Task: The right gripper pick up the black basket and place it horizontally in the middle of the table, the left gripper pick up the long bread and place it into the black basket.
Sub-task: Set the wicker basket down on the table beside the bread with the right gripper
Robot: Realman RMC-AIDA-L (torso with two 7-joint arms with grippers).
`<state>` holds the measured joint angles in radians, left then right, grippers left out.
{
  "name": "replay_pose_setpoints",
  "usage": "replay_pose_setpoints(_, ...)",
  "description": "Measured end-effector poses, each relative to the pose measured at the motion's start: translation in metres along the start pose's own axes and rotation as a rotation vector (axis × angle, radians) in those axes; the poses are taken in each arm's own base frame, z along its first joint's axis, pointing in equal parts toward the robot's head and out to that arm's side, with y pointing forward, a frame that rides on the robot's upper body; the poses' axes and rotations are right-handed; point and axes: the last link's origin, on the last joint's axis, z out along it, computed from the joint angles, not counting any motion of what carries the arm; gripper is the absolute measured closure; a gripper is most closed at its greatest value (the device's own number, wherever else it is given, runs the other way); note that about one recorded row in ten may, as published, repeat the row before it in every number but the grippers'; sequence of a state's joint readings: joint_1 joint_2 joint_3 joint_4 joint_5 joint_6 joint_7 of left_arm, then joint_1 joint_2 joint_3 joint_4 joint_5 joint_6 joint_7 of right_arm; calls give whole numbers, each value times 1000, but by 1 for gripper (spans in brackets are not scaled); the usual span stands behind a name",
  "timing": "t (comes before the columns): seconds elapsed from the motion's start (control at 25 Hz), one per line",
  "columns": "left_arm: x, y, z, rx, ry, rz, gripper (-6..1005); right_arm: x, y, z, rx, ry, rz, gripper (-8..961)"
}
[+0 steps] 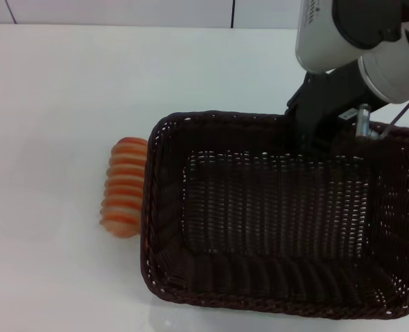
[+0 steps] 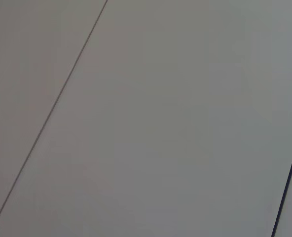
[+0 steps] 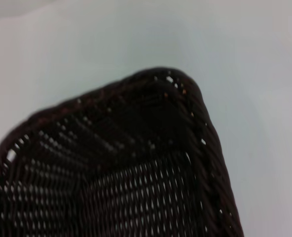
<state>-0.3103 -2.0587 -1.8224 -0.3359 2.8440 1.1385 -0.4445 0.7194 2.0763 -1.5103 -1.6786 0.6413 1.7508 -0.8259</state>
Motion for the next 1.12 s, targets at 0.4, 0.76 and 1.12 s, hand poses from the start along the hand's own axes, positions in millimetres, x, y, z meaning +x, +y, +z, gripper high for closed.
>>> replay_pose_setpoints(0.4, 1, -1, -1, 0, 3, 0, 130, 6, -4, 17, -52, 45, 65, 803)
replay_pose_setpoints(0.76, 1, 0, -2, -5, 7, -8, 130, 2, -9, 14, -4, 34, 65, 566)
replay_pose_setpoints(1.12, 0, 0, -2, -7, 6, -15, 130, -12, -27, 1, 187, -77, 62, 527)
